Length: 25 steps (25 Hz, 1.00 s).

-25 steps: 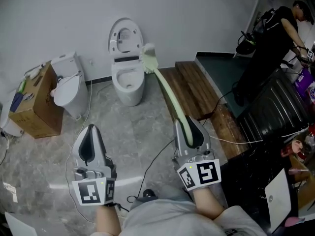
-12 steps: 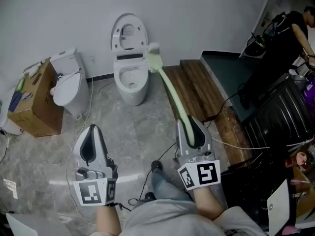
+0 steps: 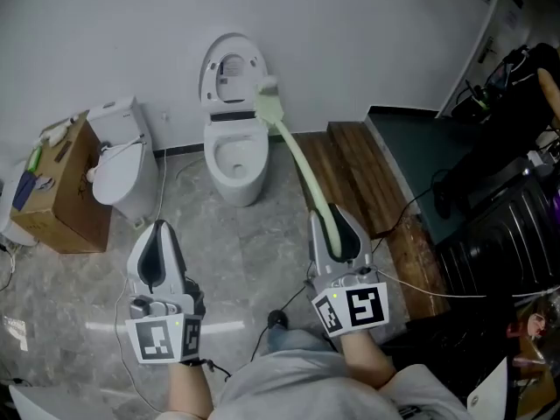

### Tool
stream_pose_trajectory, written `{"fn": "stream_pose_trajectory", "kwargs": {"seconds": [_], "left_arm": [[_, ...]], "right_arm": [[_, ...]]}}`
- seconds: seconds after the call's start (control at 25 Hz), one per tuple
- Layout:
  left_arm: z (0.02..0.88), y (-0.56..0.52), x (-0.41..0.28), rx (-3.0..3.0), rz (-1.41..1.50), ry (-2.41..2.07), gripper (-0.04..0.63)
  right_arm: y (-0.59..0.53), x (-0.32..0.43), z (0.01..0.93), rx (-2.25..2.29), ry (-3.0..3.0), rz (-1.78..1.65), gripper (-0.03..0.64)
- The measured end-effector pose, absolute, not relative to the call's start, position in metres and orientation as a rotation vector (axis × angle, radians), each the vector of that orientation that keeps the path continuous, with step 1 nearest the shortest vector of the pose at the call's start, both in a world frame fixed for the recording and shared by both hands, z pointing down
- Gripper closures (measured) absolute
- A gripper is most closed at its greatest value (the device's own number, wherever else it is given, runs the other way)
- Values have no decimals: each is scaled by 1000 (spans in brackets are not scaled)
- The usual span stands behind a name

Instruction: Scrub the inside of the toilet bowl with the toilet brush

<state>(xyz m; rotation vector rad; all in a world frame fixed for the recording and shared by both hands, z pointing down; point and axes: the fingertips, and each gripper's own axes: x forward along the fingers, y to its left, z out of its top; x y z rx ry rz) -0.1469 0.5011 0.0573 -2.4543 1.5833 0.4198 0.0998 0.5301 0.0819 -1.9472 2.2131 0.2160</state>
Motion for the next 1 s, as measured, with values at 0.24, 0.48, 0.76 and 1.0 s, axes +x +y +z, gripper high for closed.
{"fn": "stream_pose_trajectory", "kwargs": {"seconds": [0.24, 0.48, 0.76, 1.0], "left_arm": [[55, 446, -125, -2422, 422, 1615, 592], [53, 412, -98, -2385, 426, 1619, 592], [62, 372, -94, -2400, 390, 1644, 592], [65, 320, -87, -2418, 405, 1627, 592]], "right_arm": [[470, 121, 77, -1884, 2239, 217, 514], [430, 140, 85, -1826, 2280, 189, 512], [384, 142, 96, -1793, 2303, 126, 511], [335, 144, 99, -1797, 2307, 131, 512]]}}
